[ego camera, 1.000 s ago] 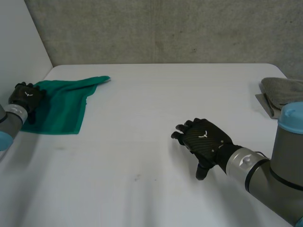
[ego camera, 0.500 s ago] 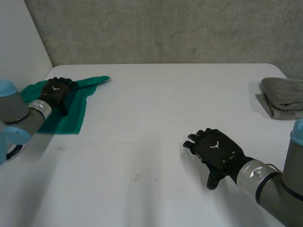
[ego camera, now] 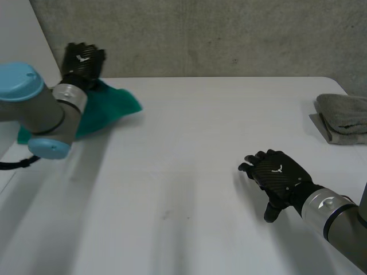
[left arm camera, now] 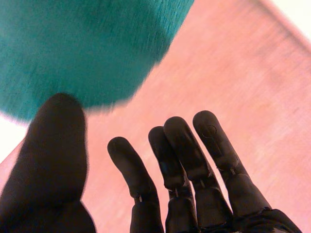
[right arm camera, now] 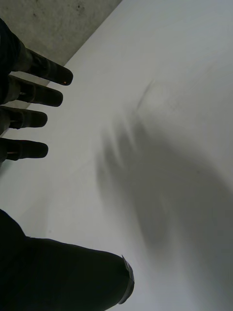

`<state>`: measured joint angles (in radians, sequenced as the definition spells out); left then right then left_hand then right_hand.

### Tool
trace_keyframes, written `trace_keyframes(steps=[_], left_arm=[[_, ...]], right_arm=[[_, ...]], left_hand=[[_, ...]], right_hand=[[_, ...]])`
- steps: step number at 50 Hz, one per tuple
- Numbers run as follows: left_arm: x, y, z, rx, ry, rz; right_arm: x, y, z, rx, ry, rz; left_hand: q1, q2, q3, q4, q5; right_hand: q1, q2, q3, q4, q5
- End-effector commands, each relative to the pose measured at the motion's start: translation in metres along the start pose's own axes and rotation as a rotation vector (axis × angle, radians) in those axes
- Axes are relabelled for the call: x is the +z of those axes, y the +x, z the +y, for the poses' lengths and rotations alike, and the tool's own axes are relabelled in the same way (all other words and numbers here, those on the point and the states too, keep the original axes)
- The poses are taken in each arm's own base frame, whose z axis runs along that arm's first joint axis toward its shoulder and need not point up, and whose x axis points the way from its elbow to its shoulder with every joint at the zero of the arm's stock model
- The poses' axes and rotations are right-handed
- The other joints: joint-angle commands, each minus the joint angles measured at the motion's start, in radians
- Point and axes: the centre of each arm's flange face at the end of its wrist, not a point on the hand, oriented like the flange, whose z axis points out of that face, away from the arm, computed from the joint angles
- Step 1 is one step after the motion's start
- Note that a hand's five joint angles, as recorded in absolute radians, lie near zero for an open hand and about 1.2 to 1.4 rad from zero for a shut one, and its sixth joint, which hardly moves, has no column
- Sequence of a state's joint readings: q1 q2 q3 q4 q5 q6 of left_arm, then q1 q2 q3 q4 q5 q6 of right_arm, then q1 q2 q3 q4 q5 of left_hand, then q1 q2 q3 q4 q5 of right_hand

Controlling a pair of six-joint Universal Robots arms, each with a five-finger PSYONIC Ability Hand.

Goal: Fold the laundry.

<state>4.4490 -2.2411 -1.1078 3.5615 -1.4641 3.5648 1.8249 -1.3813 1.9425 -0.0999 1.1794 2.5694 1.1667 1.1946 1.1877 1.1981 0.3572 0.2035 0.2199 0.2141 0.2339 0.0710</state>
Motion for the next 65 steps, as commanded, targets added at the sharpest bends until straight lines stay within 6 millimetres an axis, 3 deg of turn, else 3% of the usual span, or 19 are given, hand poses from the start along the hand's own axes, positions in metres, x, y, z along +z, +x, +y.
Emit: trace_keyframes(steps=[1, 5, 9, 10, 11, 12, 13, 16, 21, 23, 24, 27, 32, 36, 40, 47, 51, 59, 65], left_arm=[[-0.068, 0.074, -0.061, -0.257, -0.002, 0.256], [-0.123, 0.135, -0.073, -0.426, -0.112, 0.496], [-0.145, 0.157, -0.081, -0.542, -0.161, 0.602], [-0.150, 0.162, -0.084, -0.600, -0.178, 0.635], [-0.150, 0.162, -0.084, -0.605, -0.179, 0.638], [-0.149, 0.161, -0.086, -0.623, -0.174, 0.632], [-0.147, 0.159, -0.090, -0.621, -0.158, 0.625], [-0.138, 0.150, -0.092, -0.609, -0.129, 0.593], [-0.087, 0.083, -0.071, -0.449, -0.071, 0.378], [-0.076, 0.066, -0.061, -0.370, -0.065, 0.335], [-0.067, 0.052, -0.051, -0.281, -0.072, 0.302], [-0.060, 0.039, -0.027, -0.143, -0.116, 0.275], [-0.051, 0.012, 0.033, 0.149, -0.261, 0.254], [-0.044, -0.006, 0.068, 0.274, -0.320, 0.244], [-0.039, -0.005, 0.090, 0.280, -0.342, 0.253], [-0.027, 0.002, 0.112, 0.280, -0.344, 0.258], [-0.026, 0.009, 0.116, 0.274, -0.341, 0.278], [-0.028, 0.033, 0.102, 0.207, -0.311, 0.314], [-0.031, 0.052, 0.084, 0.163, -0.284, 0.340]], right_arm=[[-0.001, 0.012, -0.003, 0.002, 0.007, 0.046], [-0.003, 0.035, -0.002, 0.018, 0.004, 0.121], [-0.004, 0.050, -0.002, 0.038, 0.004, 0.168], [-0.004, 0.052, -0.001, 0.041, 0.003, 0.174], [-0.003, 0.054, -0.002, 0.044, 0.003, 0.177], [-0.003, 0.054, -0.002, 0.043, 0.005, 0.177], [-0.003, 0.054, -0.002, 0.044, 0.004, 0.176], [-0.003, 0.053, -0.001, 0.044, 0.004, 0.174], [-0.004, 0.051, 0.000, 0.047, 0.001, 0.166], [-0.004, 0.050, 0.001, 0.048, 0.000, 0.162], [-0.004, 0.050, 0.001, 0.047, 0.000, 0.162], [-0.004, 0.049, 0.001, 0.048, -0.002, 0.157], [-0.004, 0.045, 0.001, 0.044, -0.003, 0.148], [-0.004, 0.045, 0.002, 0.043, -0.005, 0.145], [-0.003, 0.044, 0.004, 0.046, -0.013, 0.142], [-0.003, 0.043, 0.006, 0.044, -0.018, 0.142], [-0.003, 0.044, 0.006, 0.044, -0.019, 0.143], [-0.003, 0.044, 0.007, 0.043, -0.022, 0.143], [-0.004, 0.044, 0.007, 0.044, -0.023, 0.146]], left_hand=[[0.230, 0.202, 0.209, 0.198, 0.865], [0.230, 0.202, 0.209, 0.198, 0.865], [0.230, 0.202, 0.209, 0.198, 0.865], [-0.247, -0.275, -0.268, -0.278, 0.388], [-0.342, -0.370, -0.363, -0.373, 0.293], [-0.755, -0.783, -0.776, -0.787, -0.120], [-0.884, -0.912, -0.905, -0.916, -0.249], [-0.918, -0.946, -0.939, -0.949, -0.283], [-0.918, -0.946, -0.939, -0.949, -0.283], [-0.924, -0.952, -0.945, -0.955, -0.289], [-0.915, -0.943, -0.936, -0.947, -0.280], [-0.912, -0.940, -0.933, -0.944, -0.277], [-0.906, -0.934, -0.927, -0.938, -0.271], [-0.897, -0.925, -0.918, -0.929, -0.262], [-0.900, -0.928, -0.921, -0.932, -0.265], [-0.792, -0.820, -0.813, -0.823, -0.157], [-0.587, -0.615, -0.608, -0.618, 0.048], [0.228, 0.200, 0.207, 0.197, 0.863], [0.230, 0.202, 0.209, 0.198, 0.865]], right_hand=[[-0.029, -0.045, -0.040, -0.059, -0.071], [-0.029, -0.045, -0.040, -0.059, -0.071], [-0.029, -0.045, -0.040, -0.059, -0.071], [-0.029, -0.045, -0.040, -0.059, -0.071], [-0.029, -0.045, -0.040, -0.059, -0.071], [-0.029, -0.045, -0.040, -0.059, -0.071], [-0.029, -0.045, -0.040, -0.059, -0.071], [-0.029, -0.045, -0.040, -0.059, -0.071], [-0.029, -0.045, -0.040, -0.059, -0.071], [-0.029, -0.045, -0.040, -0.059, -0.071], [-0.029, -0.045, -0.040, -0.059, -0.071], [-0.029, -0.045, -0.040, -0.059, -0.071], [-0.029, -0.045, -0.040, -0.059, -0.071], [-0.029, -0.045, -0.040, -0.059, -0.071], [-0.029, -0.045, -0.040, -0.059, -0.071], [-0.029, -0.045, -0.040, -0.059, -0.071], [-0.029, -0.045, -0.040, -0.059, -0.071], [-0.029, -0.045, -0.040, -0.059, -0.071], [-0.029, -0.045, -0.040, -0.059, -0.071]])
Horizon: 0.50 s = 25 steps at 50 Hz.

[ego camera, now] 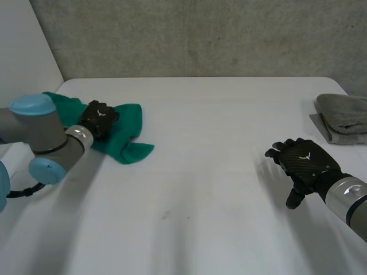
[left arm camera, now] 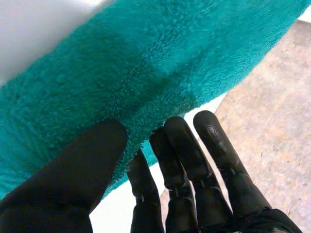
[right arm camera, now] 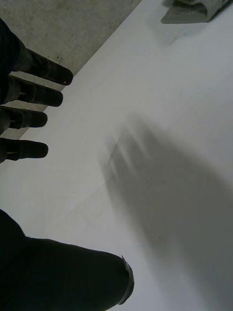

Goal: Fold the laundry.

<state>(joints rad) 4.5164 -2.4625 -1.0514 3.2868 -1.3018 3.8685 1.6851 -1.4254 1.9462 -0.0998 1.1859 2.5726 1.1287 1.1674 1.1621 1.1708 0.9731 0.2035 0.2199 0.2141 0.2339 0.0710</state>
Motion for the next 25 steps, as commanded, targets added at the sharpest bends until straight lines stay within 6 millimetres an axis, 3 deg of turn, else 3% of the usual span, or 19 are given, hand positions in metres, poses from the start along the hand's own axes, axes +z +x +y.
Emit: trace_keyframes(steps=[1, 5, 10, 11, 13, 14, 19, 25], left_arm=[[-0.005, 0.018, -0.026, -0.044, 0.047, 0.034], [-0.012, 0.023, -0.050, -0.055, 0.095, 0.043], [-0.020, 0.013, -0.074, -0.064, 0.147, 0.018], [-0.022, 0.011, -0.075, -0.063, 0.148, 0.016], [-0.023, 0.010, -0.073, -0.063, 0.137, 0.018], [-0.026, 0.013, -0.069, -0.060, 0.123, 0.027], [-0.029, 0.019, -0.058, -0.027, 0.088, 0.047], [-0.029, 0.009, -0.031, 0.013, 0.001, 0.051]], right_arm=[[0.000, 0.001, 0.001, 0.002, -0.001, 0.001], [0.000, 0.001, 0.001, 0.003, -0.003, 0.002], [0.000, 0.001, 0.001, 0.002, -0.001, 0.002], [0.000, 0.001, 0.001, 0.003, -0.001, 0.003], [0.000, 0.001, 0.001, 0.003, -0.003, 0.002], [0.000, 0.001, 0.001, 0.003, -0.003, 0.002], [0.000, 0.001, 0.001, 0.003, -0.001, 0.003], [0.000, 0.002, 0.000, -0.001, 0.005, 0.005]], left_hand=[[0.268, 0.229, 0.234, 0.225, 0.249], [0.268, 0.229, 0.234, 0.225, 0.249], [0.259, 0.221, 0.226, 0.217, 0.240], [-0.037, -0.076, -0.071, -0.079, -0.056], [-0.593, -0.631, -0.626, -0.635, -0.612], [-0.703, -0.741, -0.736, -0.745, -0.722], [-0.765, -0.804, -0.799, -0.808, -0.784], [-0.754, -0.792, -0.787, -0.796, -0.773]], right_hand=[[-0.029, -0.045, -0.040, -0.059, -0.071], [-0.029, -0.045, -0.040, -0.059, -0.071], [-0.029, -0.045, -0.040, -0.059, -0.071], [-0.029, -0.045, -0.040, -0.059, -0.071], [-0.029, -0.045, -0.040, -0.059, -0.071], [-0.029, -0.045, -0.040, -0.059, -0.071], [-0.029, -0.045, -0.040, -0.059, -0.071], [-0.029, -0.045, -0.040, -0.059, -0.071]])
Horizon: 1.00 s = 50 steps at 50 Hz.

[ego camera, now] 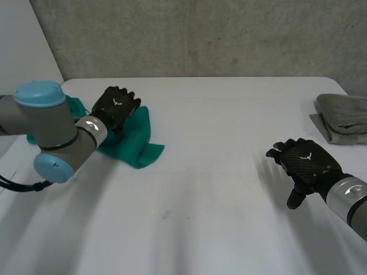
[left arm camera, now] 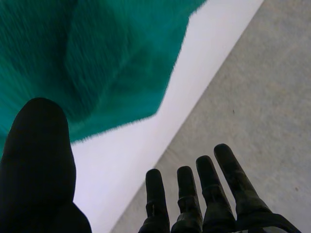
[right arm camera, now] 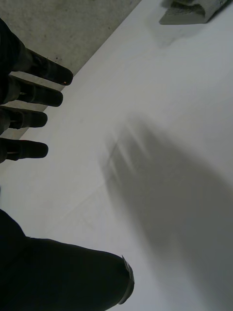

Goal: Fold the laundry.

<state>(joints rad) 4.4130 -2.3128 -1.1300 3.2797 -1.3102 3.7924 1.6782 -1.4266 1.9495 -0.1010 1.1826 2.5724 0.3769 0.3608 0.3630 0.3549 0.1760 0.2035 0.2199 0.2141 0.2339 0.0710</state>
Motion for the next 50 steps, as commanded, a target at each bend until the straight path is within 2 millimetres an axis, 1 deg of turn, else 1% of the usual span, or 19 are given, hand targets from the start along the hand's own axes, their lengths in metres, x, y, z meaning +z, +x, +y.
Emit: trace_keyframes(steps=[1, 6, 11, 15, 16, 17, 22, 23, 25, 29, 31, 35, 38, 39, 41, 42, 43, 48, 50], left_arm=[[-0.005, -0.008, 0.033, 0.053, -0.109, 0.017], [-0.002, -0.003, 0.047, 0.048, -0.139, 0.035], [0.004, 0.000, 0.054, 0.045, -0.142, 0.040], [0.009, 0.004, 0.053, 0.049, -0.137, 0.037], [0.010, 0.007, 0.048, 0.047, -0.123, 0.038], [0.010, 0.009, 0.045, 0.047, -0.114, 0.040], [0.002, 0.040, -0.004, 0.046, -0.032, 0.064], [-0.004, 0.048, -0.025, 0.023, -0.001, 0.063], [-0.012, 0.054, -0.046, -0.014, 0.032, 0.061], [-0.038, 0.076, -0.097, -0.163, 0.125, 0.104], [-0.057, 0.096, -0.123, -0.256, 0.178, 0.166], [-0.079, 0.131, -0.152, -0.380, 0.245, 0.263], [-0.088, 0.151, -0.159, -0.438, 0.262, 0.315], [-0.095, 0.171, -0.160, -0.459, 0.260, 0.370], [-0.103, 0.190, -0.161, -0.469, 0.253, 0.419], [-0.109, 0.202, -0.162, -0.464, 0.253, 0.444], [-0.112, 0.208, -0.163, -0.460, 0.255, 0.456], [-0.111, 0.201, -0.162, -0.466, 0.250, 0.437], [-0.106, 0.185, -0.161, -0.466, 0.246, 0.399]], right_arm=[[0.001, 0.000, -0.001, -0.003, 0.006, 0.003], [0.001, -0.001, 0.000, -0.004, 0.007, 0.001], [0.003, -0.002, 0.004, 0.000, -0.004, -0.008], [0.004, -0.003, 0.005, 0.002, -0.010, -0.009], [0.004, -0.003, 0.005, 0.002, -0.010, -0.009], [0.004, -0.003, 0.005, 0.002, -0.010, -0.009], [0.005, 0.001, 0.003, -0.001, -0.006, 0.007], [0.005, 0.002, 0.003, -0.001, -0.006, 0.010], [0.006, 0.005, 0.001, -0.001, -0.002, 0.020], [0.007, 0.028, -0.001, 0.010, 0.006, 0.089], [0.006, 0.042, -0.005, 0.017, 0.021, 0.136], [0.003, 0.056, -0.009, 0.016, 0.033, 0.187], [0.002, 0.061, -0.010, 0.022, 0.035, 0.207], [0.002, 0.062, -0.010, 0.024, 0.034, 0.208], [0.001, 0.062, -0.010, 0.028, 0.036, 0.209], [0.001, 0.062, -0.010, 0.028, 0.035, 0.208], [0.002, 0.061, -0.010, 0.030, 0.034, 0.206], [0.002, 0.060, -0.009, 0.031, 0.034, 0.202], [0.002, 0.058, -0.010, 0.030, 0.038, 0.192]], left_hand=[[0.001, 0.017, 0.015, 0.023, 0.027], [0.019, 0.035, 0.032, 0.041, 0.045], [0.153, 0.169, 0.167, 0.175, 0.180], [0.886, 0.902, 0.899, 0.908, 0.912], [1.018, 1.034, 1.032, 1.040, 1.044], [1.019, 1.035, 1.033, 1.041, 1.046], [1.019, 1.035, 1.033, 1.041, 1.046], [1.019, 1.035, 1.033, 1.041, 1.046], [1.019, 1.035, 1.033, 1.041, 1.046], [1.019, 1.035, 1.033, 1.041, 1.046], [1.019, 1.035, 1.033, 1.041, 1.046], [1.019, 1.035, 1.033, 1.041, 1.046], [1.019, 1.035, 1.033, 1.041, 1.046], [0.877, 0.893, 0.891, 0.899, 0.904], [0.385, 0.401, 0.399, 0.407, 0.412], [0.005, 0.021, 0.019, 0.027, 0.031], [-0.179, -0.163, -0.165, -0.157, -0.153], [-0.202, -0.186, -0.188, -0.180, -0.176], [-0.202, -0.186, -0.188, -0.180, -0.176]], right_hand=[[-0.029, -0.045, -0.040, -0.059, -0.071], [-0.029, -0.045, -0.040, -0.059, -0.071], [-0.029, -0.045, -0.040, -0.059, -0.071], [-0.029, -0.045, -0.040, -0.059, -0.071], [-0.029, -0.045, -0.040, -0.059, -0.071], [-0.029, -0.045, -0.040, -0.059, -0.071], [-0.029, -0.045, -0.040, -0.059, -0.071], [-0.029, -0.045, -0.040, -0.059, -0.071], [-0.029, -0.045, -0.040, -0.059, -0.071], [-0.029, -0.045, -0.040, -0.059, -0.071], [-0.029, -0.045, -0.040, -0.059, -0.071], [-0.029, -0.045, -0.040, -0.059, -0.071], [-0.029, -0.045, -0.040, -0.059, -0.071], [-0.029, -0.045, -0.040, -0.059, -0.071], [-0.029, -0.045, -0.040, -0.059, -0.071], [-0.029, -0.045, -0.040, -0.059, -0.071], [-0.029, -0.045, -0.040, -0.059, -0.071], [-0.029, -0.045, -0.040, -0.059, -0.071], [-0.029, -0.045, -0.040, -0.059, -0.071]])
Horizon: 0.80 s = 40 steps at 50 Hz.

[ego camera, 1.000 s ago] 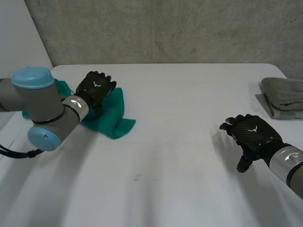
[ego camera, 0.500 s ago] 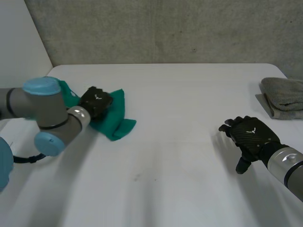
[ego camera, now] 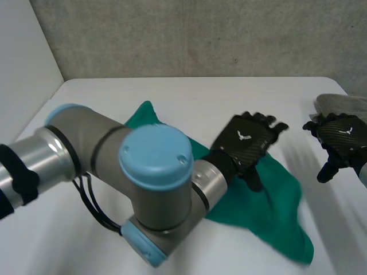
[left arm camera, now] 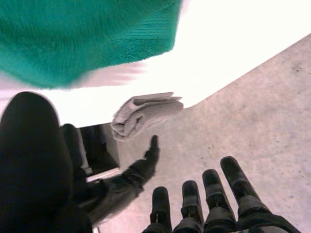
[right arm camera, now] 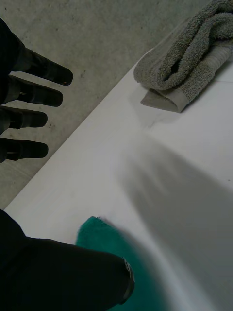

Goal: Fold the laundry.

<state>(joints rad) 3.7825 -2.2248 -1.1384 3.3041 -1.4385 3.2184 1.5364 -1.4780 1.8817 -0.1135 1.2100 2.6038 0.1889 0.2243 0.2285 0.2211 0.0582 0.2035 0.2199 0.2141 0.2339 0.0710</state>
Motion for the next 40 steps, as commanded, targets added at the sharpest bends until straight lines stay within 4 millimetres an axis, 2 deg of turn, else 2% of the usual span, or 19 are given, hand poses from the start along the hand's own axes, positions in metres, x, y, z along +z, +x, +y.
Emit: trace_keyframes(steps=[1, 3, 4, 5, 8, 11, 16, 18, 23, 30, 40], left_arm=[[-0.004, -0.025, -0.006, 0.015, -0.003, -0.063], [-0.007, -0.047, -0.010, 0.027, -0.001, -0.114], [-0.012, -0.070, -0.015, 0.046, 0.000, -0.165], [-0.015, -0.083, -0.019, 0.058, 0.003, -0.196], [-0.025, -0.115, -0.020, 0.126, -0.013, -0.266], [-0.030, -0.136, -0.013, 0.192, -0.056, -0.313], [-0.045, -0.205, 0.007, 0.337, -0.167, -0.455], [-0.050, -0.232, 0.023, 0.380, -0.226, -0.491], [-0.052, -0.259, 0.049, 0.394, -0.278, -0.479], [-0.046, -0.270, 0.083, 0.362, -0.311, -0.415], [-0.033, -0.279, 0.107, 0.382, -0.334, -0.401]], right_arm=[[0.000, -0.004, 0.000, 0.001, 0.005, -0.020], [-0.001, -0.005, -0.001, 0.001, 0.002, -0.027], [-0.001, -0.004, -0.001, 0.000, 0.000, -0.027], [-0.001, -0.004, -0.001, 0.001, -0.002, -0.026], [-0.007, -0.010, -0.003, 0.005, -0.012, -0.051], [-0.025, -0.021, -0.015, 0.015, -0.042, -0.111], [-0.040, -0.030, -0.019, 0.056, -0.125, -0.199], [-0.048, -0.036, -0.017, 0.077, -0.171, -0.252], [-0.056, -0.051, -0.008, 0.098, -0.231, -0.324], [-0.060, -0.071, 0.007, 0.082, -0.244, -0.368], [-0.060, -0.086, 0.026, 0.080, -0.264, -0.398]], left_hand=[[-0.014, -0.050, -0.054, -0.047, -0.058], [-0.014, -0.050, -0.054, -0.047, -0.058], [-0.014, -0.050, -0.054, -0.047, -0.058], [-0.014, -0.049, -0.053, -0.046, -0.057], [-0.008, -0.043, -0.047, -0.040, -0.052], [-0.008, -0.043, -0.047, -0.040, -0.052], [0.019, -0.017, -0.021, -0.013, -0.025], [0.027, -0.008, -0.012, -0.005, -0.016], [0.033, -0.002, -0.006, 0.001, -0.010], [0.054, 0.019, 0.014, 0.022, 0.010], [0.218, 0.183, 0.179, 0.186, 0.174]], right_hand=[[-0.029, -0.045, -0.040, -0.059, -0.071], [-0.029, -0.045, -0.040, -0.059, -0.071], [-0.029, -0.045, -0.040, -0.059, -0.071], [-0.029, -0.045, -0.040, -0.059, -0.071], [-0.029, -0.045, -0.040, -0.059, -0.071], [-0.029, -0.045, -0.040, -0.059, -0.071], [-0.029, -0.045, -0.040, -0.059, -0.071], [-0.029, -0.045, -0.040, -0.059, -0.071], [-0.029, -0.045, -0.040, -0.059, -0.071], [-0.029, -0.045, -0.040, -0.059, -0.071], [-0.016, -0.032, -0.027, -0.046, -0.058]])
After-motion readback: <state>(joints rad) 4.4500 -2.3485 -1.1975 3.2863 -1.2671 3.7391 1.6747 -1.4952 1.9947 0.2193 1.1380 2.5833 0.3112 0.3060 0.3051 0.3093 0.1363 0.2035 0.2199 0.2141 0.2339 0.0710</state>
